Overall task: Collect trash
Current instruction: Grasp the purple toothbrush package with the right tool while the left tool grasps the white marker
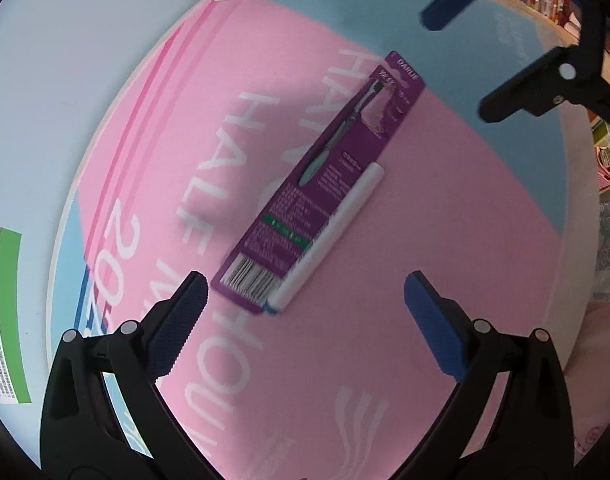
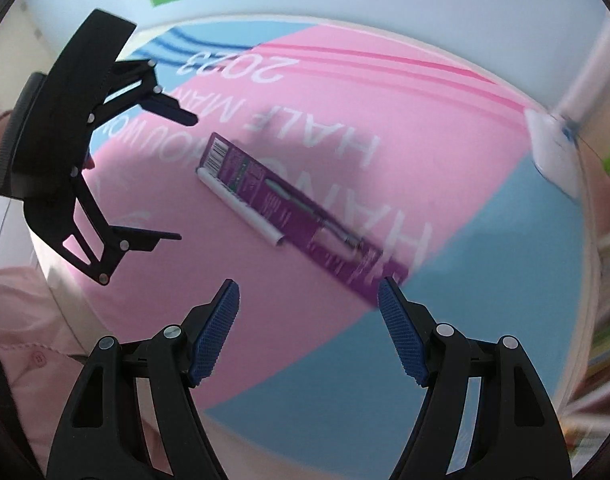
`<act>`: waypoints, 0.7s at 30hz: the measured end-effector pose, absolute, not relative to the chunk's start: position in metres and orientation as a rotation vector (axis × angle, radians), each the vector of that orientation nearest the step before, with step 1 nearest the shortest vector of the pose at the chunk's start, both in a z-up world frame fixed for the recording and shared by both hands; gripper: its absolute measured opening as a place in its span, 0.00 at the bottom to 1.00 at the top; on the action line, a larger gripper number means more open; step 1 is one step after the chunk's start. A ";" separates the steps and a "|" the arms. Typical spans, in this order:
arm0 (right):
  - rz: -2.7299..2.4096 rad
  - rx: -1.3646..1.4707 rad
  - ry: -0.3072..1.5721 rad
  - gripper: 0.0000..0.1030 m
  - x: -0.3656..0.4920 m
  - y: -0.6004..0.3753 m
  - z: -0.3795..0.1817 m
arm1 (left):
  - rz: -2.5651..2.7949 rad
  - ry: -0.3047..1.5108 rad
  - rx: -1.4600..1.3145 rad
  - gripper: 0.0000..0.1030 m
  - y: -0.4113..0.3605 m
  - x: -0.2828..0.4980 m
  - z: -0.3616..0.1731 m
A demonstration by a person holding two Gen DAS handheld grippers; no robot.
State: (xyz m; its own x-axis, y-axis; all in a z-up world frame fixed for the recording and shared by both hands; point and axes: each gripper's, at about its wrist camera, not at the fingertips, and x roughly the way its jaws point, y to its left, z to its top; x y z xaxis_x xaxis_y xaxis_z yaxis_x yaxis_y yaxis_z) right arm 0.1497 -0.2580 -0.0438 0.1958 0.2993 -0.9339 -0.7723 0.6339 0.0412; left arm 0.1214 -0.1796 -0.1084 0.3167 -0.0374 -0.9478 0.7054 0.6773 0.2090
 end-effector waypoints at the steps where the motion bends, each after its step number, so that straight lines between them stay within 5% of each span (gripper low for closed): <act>1: 0.813 -0.515 1.145 0.70 0.154 -0.256 -0.047 | -0.539 1.167 0.690 0.92 -0.182 0.125 -0.111; 13: 0.991 -0.634 1.169 0.67 0.196 -0.235 -0.088 | -0.532 1.255 0.632 0.83 -0.188 0.148 -0.131; 21: 1.037 -0.723 1.159 0.49 0.198 -0.227 -0.106 | -0.549 1.262 0.612 0.73 -0.193 0.154 -0.138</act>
State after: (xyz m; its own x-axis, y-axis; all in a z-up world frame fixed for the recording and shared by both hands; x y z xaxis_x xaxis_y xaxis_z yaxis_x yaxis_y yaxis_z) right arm 0.1983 -0.2270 -0.1060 0.0594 0.2726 -0.9603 -0.9243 0.3785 0.0503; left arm 0.1539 -0.1928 -0.1380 0.2190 -0.0452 -0.9747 0.6819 0.7216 0.1198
